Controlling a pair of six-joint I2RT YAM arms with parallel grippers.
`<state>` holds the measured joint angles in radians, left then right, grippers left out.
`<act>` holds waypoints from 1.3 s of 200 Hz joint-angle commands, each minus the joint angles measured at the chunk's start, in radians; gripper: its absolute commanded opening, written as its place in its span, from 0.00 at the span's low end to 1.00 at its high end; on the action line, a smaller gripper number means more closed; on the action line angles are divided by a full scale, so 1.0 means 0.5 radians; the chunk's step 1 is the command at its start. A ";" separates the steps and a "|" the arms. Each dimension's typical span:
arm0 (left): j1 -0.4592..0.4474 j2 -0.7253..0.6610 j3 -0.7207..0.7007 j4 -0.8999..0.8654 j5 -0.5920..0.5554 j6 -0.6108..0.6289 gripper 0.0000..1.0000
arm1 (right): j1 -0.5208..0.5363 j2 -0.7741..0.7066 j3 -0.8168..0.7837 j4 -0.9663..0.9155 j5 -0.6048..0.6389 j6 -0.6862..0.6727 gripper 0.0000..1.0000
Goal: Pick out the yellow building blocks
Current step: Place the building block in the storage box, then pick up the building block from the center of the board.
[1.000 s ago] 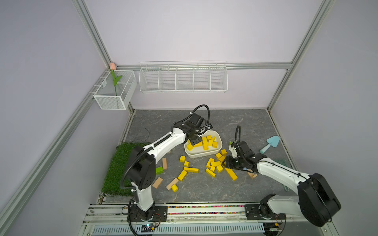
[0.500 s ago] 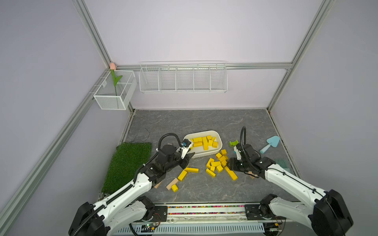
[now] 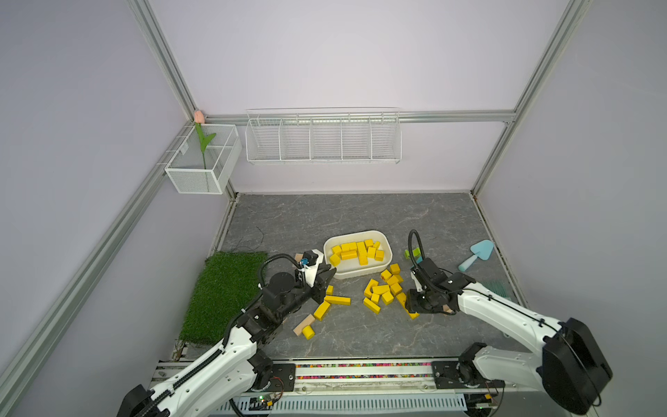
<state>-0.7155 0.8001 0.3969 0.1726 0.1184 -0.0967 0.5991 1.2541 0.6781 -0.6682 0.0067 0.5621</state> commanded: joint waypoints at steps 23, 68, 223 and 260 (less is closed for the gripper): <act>-0.002 -0.002 0.063 0.026 -0.016 -0.049 0.24 | 0.038 0.241 0.122 -0.017 -0.030 -0.069 0.49; -0.002 -0.144 -0.038 0.080 -0.102 -0.087 0.26 | 0.051 0.284 0.143 -0.032 -0.006 -0.066 0.46; -0.002 0.047 0.036 0.088 -0.083 -0.083 0.19 | 0.191 0.573 0.301 -0.133 0.208 -0.011 0.24; -0.002 0.026 0.019 0.097 -0.081 -0.087 0.17 | 0.191 0.475 0.261 -0.132 0.218 0.007 0.19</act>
<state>-0.7155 0.8276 0.3836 0.2050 0.0727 -0.1272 0.6891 1.5337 0.8280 -0.7136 0.0929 0.5499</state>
